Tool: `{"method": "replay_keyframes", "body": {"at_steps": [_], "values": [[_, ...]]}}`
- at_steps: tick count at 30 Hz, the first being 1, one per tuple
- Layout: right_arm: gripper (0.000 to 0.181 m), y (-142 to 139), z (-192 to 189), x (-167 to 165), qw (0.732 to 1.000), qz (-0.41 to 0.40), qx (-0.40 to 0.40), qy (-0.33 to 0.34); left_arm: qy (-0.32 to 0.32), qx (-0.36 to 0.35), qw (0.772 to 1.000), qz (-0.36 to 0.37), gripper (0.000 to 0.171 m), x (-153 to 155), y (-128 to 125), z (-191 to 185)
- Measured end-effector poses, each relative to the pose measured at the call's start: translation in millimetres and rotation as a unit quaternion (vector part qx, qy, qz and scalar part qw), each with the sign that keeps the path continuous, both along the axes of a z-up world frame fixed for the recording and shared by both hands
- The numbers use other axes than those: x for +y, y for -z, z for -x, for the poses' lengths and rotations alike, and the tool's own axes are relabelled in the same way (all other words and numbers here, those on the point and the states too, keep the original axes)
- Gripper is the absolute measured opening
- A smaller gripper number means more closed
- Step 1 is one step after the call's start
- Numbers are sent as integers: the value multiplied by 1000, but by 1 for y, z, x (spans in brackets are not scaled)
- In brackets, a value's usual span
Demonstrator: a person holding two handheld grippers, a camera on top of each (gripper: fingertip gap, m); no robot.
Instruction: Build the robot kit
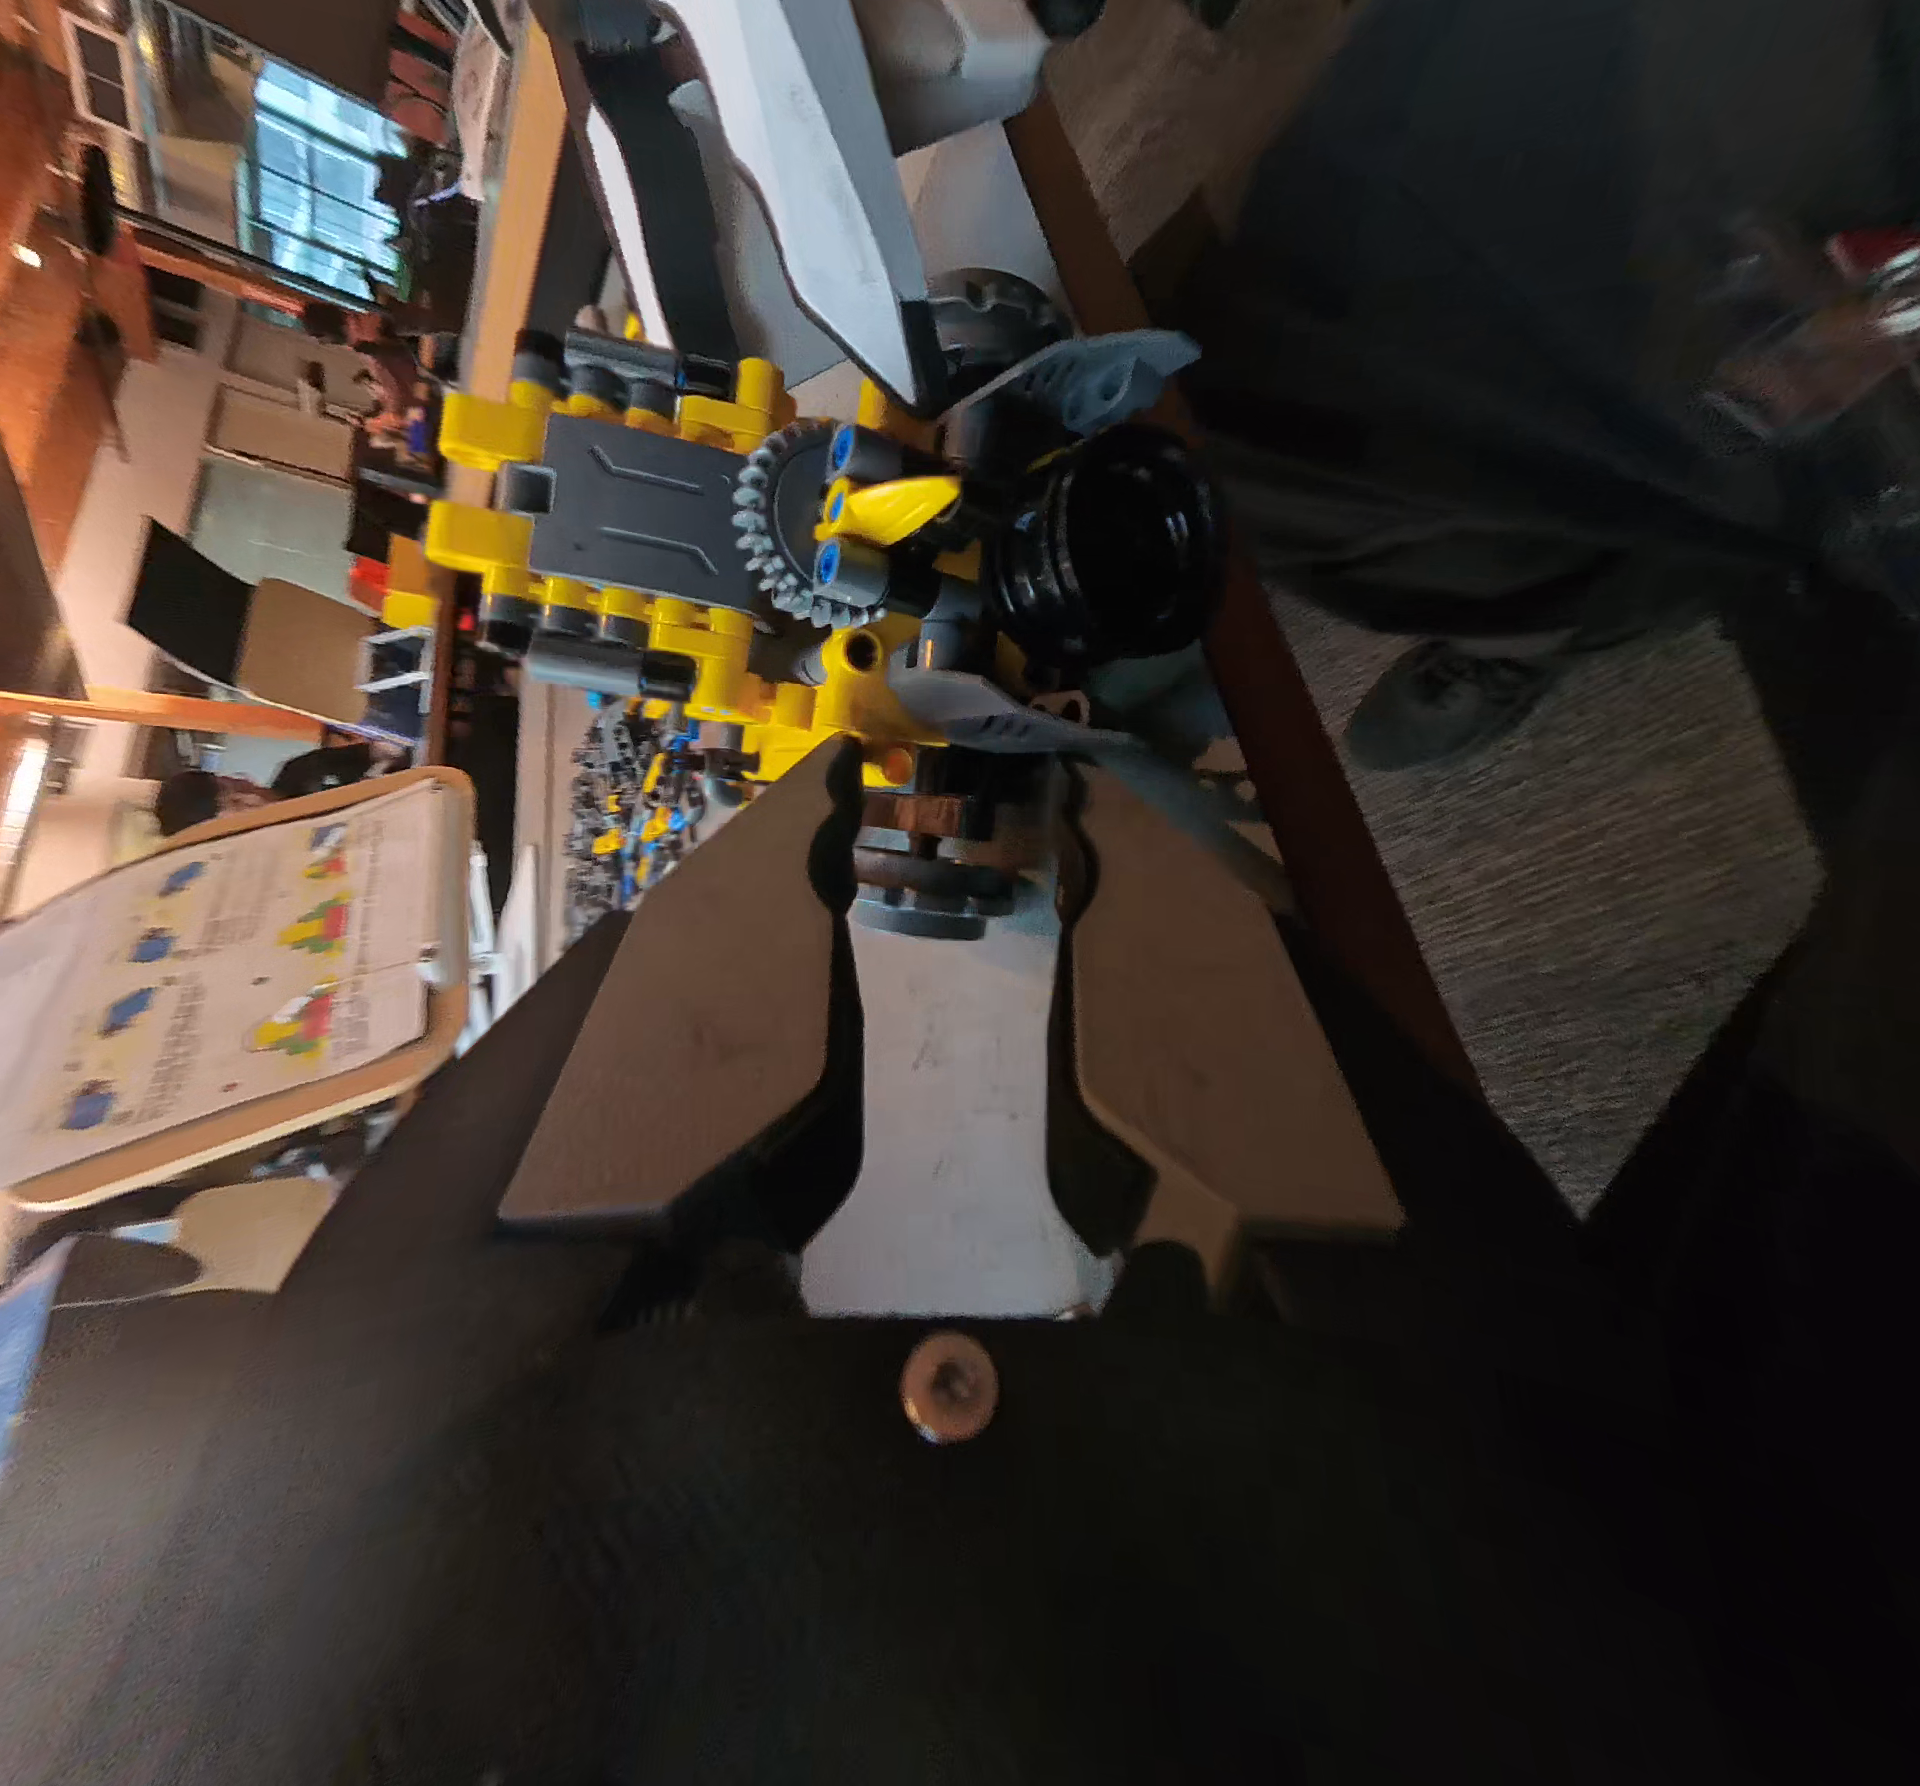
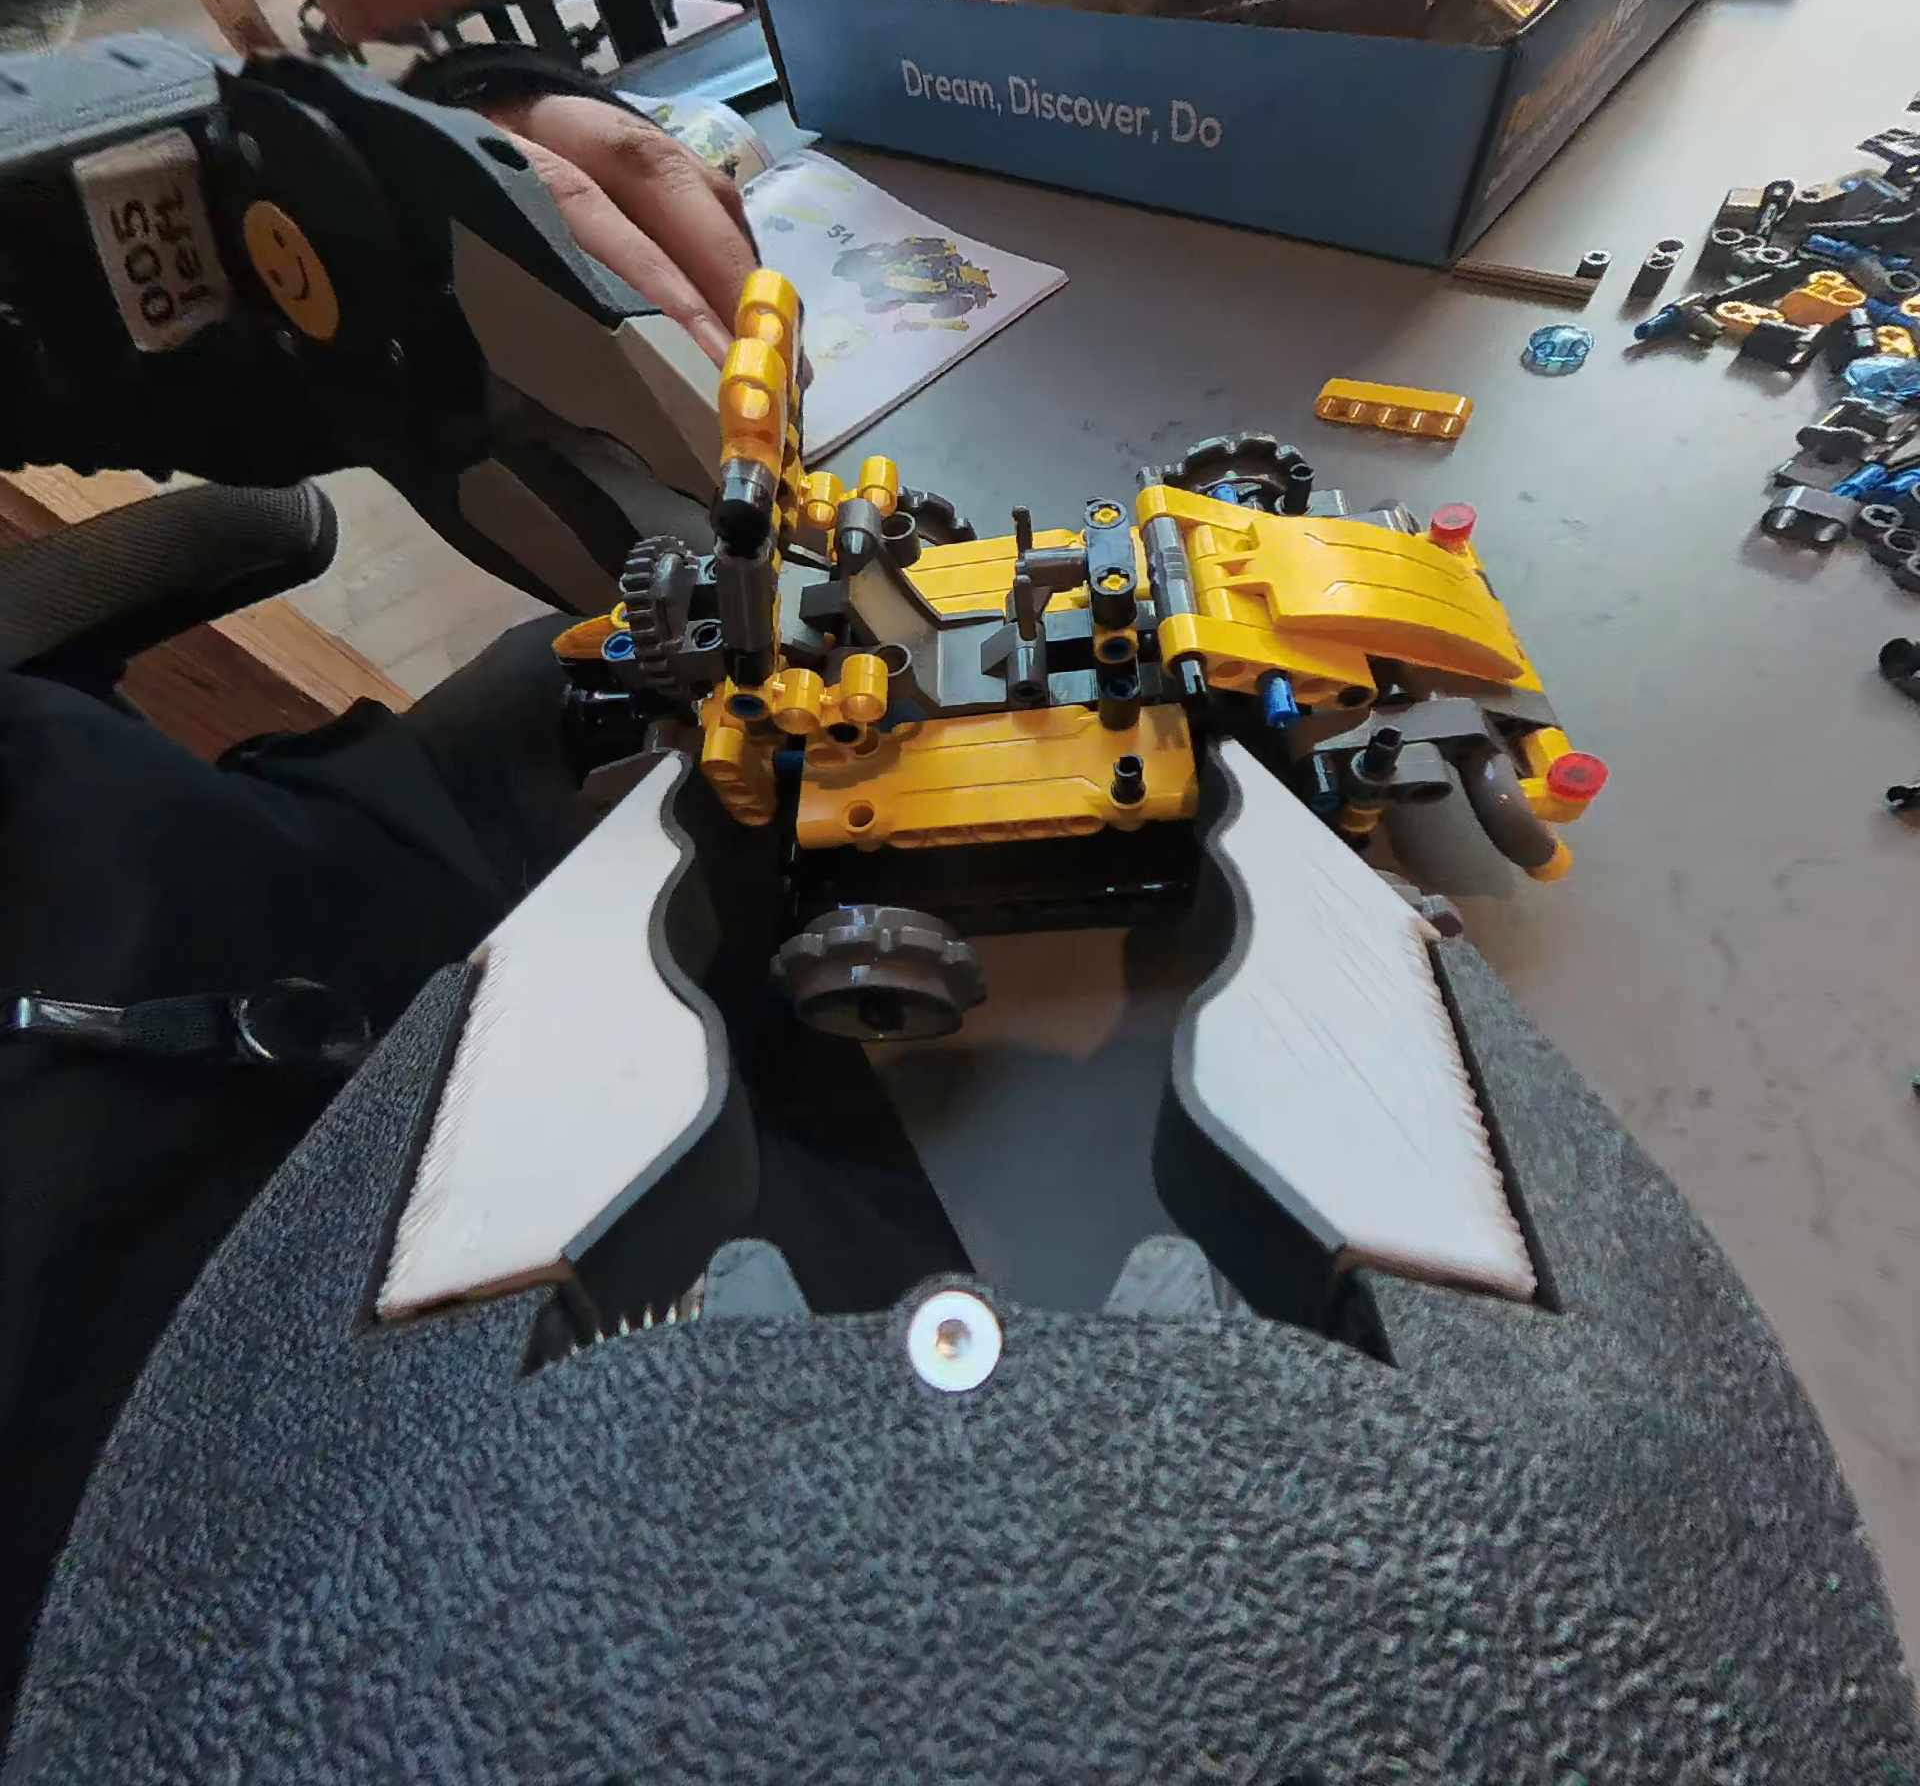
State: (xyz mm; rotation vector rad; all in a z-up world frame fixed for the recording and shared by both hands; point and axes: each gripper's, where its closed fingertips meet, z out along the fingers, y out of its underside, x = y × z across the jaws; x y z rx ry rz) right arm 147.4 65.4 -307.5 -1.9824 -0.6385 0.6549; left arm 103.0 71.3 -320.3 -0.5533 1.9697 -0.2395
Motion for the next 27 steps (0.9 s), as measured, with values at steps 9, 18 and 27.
{"method": "replay_keyframes", "body": {"at_steps": [9, 18, 27], "values": [[92, 1, -4, 1, 1000, 1, -15, -26, 18, 28, 974, 224, 26, 16, -29, 19], [92, 1, -5, 2, 999, -9, -8, -43, 44, 102, 909, 402, 77, 23, -32, -15], [92, 2, -7, 1, 998, -1, -23, -57, 75, 133, 905, 398, 76, 16, -22, -25]]}}
